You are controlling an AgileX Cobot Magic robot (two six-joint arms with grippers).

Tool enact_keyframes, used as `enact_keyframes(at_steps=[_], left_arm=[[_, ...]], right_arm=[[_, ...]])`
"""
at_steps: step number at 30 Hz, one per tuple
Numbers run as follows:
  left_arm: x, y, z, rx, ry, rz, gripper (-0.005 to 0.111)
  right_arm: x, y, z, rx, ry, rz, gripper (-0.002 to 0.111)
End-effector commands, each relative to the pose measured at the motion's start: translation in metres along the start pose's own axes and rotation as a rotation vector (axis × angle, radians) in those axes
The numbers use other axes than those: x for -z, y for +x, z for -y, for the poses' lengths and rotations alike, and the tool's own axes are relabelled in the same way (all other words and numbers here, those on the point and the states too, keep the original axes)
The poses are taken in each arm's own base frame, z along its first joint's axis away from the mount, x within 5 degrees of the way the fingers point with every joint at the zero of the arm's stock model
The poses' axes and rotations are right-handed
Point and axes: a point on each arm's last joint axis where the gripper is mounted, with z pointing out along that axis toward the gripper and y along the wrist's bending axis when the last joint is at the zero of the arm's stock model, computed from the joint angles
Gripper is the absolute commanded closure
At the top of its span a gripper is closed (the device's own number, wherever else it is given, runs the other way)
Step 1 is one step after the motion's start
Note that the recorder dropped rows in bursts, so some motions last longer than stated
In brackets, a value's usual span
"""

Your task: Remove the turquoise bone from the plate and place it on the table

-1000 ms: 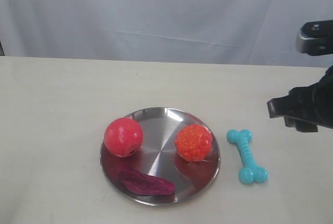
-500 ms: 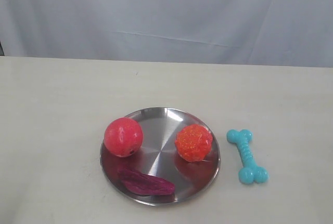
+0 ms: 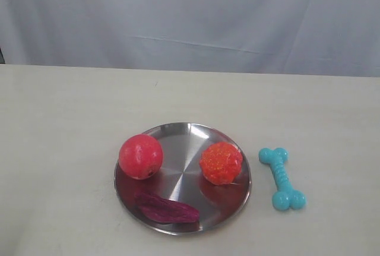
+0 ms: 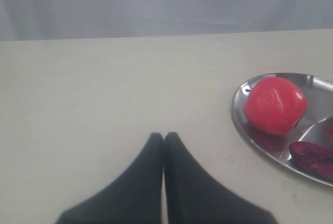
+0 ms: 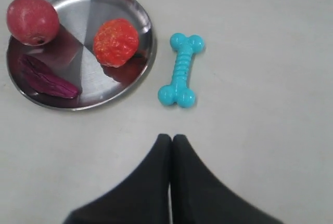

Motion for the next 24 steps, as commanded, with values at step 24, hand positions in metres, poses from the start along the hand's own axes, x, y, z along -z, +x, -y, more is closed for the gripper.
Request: enact_keyframes(at_steps=[24], left_arm=[[0.0,0.001,0.0,0.0,0.003,-0.001,0.107]], right_arm=[[-0.042,0.06,0.024,-0.198,-0.085,0.809,0.109]])
